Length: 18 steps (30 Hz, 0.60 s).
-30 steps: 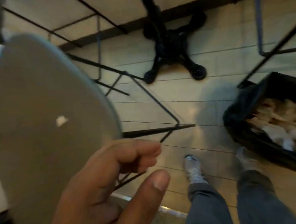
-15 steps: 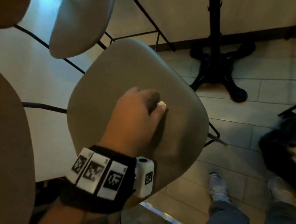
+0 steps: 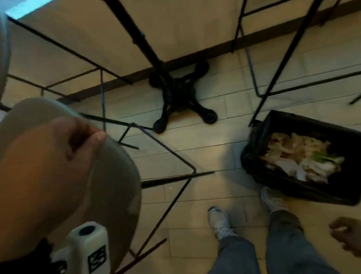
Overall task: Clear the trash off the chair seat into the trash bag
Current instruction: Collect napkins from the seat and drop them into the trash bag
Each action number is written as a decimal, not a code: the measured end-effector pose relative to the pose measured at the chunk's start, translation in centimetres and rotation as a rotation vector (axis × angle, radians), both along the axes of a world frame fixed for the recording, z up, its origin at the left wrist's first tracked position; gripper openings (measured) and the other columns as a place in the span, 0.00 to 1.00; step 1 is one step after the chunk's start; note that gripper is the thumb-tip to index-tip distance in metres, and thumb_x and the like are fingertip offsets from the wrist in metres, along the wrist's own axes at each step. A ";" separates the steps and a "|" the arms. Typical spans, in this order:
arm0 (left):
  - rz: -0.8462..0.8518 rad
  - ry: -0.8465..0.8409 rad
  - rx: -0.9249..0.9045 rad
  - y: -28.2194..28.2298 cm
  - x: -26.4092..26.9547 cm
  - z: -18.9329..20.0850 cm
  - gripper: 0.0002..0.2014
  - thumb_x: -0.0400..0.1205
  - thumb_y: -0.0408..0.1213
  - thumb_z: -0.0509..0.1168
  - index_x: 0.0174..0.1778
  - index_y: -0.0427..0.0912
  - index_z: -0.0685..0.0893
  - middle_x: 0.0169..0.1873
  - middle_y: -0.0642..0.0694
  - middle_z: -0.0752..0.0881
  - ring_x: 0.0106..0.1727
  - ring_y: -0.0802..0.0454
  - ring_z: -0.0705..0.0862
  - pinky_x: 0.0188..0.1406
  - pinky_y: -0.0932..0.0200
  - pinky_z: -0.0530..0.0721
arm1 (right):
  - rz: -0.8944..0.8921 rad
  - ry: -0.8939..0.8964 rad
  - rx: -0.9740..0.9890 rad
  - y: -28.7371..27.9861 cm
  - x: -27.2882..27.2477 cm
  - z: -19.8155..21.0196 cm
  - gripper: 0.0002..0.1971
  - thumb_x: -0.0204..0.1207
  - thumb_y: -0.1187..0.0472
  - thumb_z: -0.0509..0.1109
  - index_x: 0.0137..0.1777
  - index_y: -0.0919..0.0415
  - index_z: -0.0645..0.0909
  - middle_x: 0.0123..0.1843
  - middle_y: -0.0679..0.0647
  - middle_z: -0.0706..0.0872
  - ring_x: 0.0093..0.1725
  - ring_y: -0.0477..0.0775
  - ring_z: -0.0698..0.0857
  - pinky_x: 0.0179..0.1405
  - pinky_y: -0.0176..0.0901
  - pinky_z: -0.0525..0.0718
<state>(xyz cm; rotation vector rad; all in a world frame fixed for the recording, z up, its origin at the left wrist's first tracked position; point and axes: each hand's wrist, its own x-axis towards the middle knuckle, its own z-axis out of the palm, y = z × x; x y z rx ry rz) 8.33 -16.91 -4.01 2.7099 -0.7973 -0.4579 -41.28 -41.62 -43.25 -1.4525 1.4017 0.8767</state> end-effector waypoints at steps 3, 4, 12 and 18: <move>-0.125 0.058 -0.239 -6.2 -1.9 -0.6 0.10 0.79 0.69 0.65 0.41 0.71 0.83 0.34 0.60 0.85 0.37 0.64 0.87 0.38 0.53 0.88 | -0.003 0.077 0.033 -0.6 -0.1 2.2 0.04 0.82 0.58 0.72 0.53 0.56 0.84 0.41 0.61 0.92 0.32 0.57 0.88 0.28 0.40 0.80; -0.151 0.091 -0.310 -9.3 -3.2 -1.1 0.08 0.80 0.62 0.65 0.40 0.67 0.83 0.34 0.58 0.83 0.34 0.68 0.85 0.36 0.62 0.87 | -0.020 0.073 0.016 -1.1 -0.9 2.1 0.04 0.82 0.58 0.72 0.53 0.56 0.84 0.41 0.62 0.92 0.32 0.57 0.88 0.28 0.40 0.80; -0.449 0.417 -0.238 -26.1 -15.6 -13.0 0.03 0.85 0.45 0.71 0.49 0.53 0.86 0.40 0.55 0.88 0.41 0.60 0.86 0.44 0.58 0.88 | -0.105 0.016 -0.001 -2.2 -4.1 2.5 0.06 0.81 0.59 0.72 0.56 0.57 0.84 0.40 0.57 0.90 0.35 0.54 0.90 0.29 0.42 0.81; -0.498 0.632 0.030 -30.0 -20.2 -25.5 0.26 0.88 0.48 0.64 0.84 0.50 0.72 0.74 0.47 0.83 0.73 0.51 0.83 0.71 0.56 0.81 | -0.162 0.021 0.047 -3.2 -5.8 3.0 0.03 0.82 0.61 0.71 0.54 0.57 0.83 0.42 0.60 0.90 0.39 0.56 0.90 0.32 0.43 0.83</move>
